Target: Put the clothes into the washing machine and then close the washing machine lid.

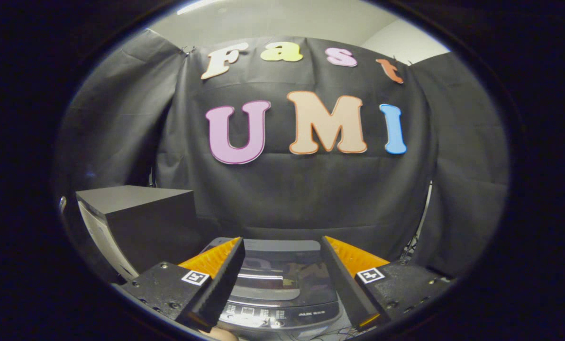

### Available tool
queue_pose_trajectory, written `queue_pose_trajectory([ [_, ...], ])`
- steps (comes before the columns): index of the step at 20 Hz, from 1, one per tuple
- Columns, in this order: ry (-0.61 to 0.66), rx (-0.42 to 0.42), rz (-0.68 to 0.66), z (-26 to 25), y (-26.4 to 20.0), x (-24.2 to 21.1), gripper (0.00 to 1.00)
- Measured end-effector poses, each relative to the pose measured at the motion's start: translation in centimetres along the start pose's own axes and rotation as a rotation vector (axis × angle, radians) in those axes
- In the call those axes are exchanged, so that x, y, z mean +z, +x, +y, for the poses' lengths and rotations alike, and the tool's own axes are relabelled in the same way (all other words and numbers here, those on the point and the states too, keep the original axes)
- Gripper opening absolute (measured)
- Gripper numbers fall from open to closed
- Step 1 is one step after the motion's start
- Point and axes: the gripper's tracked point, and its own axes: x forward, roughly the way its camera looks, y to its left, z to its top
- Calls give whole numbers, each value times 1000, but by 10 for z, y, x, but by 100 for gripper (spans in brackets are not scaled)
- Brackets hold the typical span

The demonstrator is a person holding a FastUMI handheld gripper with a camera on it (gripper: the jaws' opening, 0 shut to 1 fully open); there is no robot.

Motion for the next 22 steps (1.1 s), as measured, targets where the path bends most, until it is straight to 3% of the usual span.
queue_pose_trajectory([
  [6,92,27,-115,-27,-57,-9,97],
  [13,10,59,-166,-36,-118,-55,96],
  [22,16,86,-157,-27,-138,-123,96],
])
